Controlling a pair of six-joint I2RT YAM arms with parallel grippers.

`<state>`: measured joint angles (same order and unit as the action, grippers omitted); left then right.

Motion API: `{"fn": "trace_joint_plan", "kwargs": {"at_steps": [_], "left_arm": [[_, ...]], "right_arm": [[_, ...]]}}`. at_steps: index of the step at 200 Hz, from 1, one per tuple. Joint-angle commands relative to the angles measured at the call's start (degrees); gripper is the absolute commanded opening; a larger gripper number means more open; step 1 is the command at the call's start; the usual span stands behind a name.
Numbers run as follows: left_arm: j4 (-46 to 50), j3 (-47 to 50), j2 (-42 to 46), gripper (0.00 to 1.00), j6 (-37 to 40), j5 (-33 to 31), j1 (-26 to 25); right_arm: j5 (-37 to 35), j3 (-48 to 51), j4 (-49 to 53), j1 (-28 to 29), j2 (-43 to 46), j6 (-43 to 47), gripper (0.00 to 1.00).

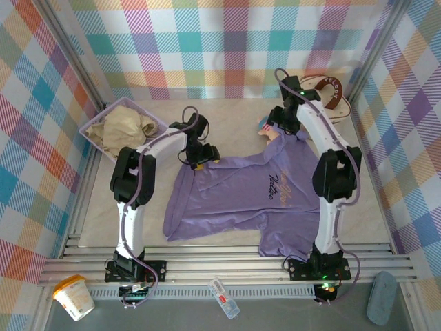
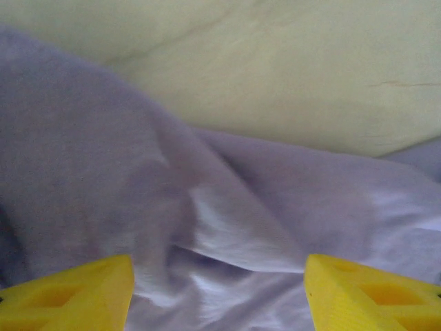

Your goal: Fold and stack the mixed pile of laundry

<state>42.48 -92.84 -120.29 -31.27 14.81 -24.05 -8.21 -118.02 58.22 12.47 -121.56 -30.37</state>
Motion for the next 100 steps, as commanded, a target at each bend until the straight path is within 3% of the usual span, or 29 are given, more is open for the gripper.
{"fn": "trace_joint_plan", "kwargs": {"at_steps": [1, 24, 50, 58, 100], "left_arm": [[2.0, 1.49, 0.31, 0.66, 1.85, -2.7, 0.81], [2.34, 0.99, 0.14, 0.66, 1.45, -1.18, 1.22], [2.29, -5.25, -0.65, 0.66, 0.56, 2.42, 1.12], [2.67, -8.1, -1.24, 0.66, 0.29, 2.99, 1.11], [2.57, -13.24, -4.44, 0.67, -0.37, 1.79, 1.32]], "right_arm": [[-6.52, -4.78, 5.09, -1.05, -4.99, 2.41, 0.65], [-6.83, -9.77, 5.91, -1.06, -10.13, 2.66, 0.54], [-8.49, -9.24, 5.43, -1.07, -9.94, 1.69, 0.09], [-8.43, -7.34, 4.44, -1.04, -8.15, 1.3, 0.01], [-6.86, 9.79, -1.7, -1.09, 8.36, -1.79, 0.0]]}}
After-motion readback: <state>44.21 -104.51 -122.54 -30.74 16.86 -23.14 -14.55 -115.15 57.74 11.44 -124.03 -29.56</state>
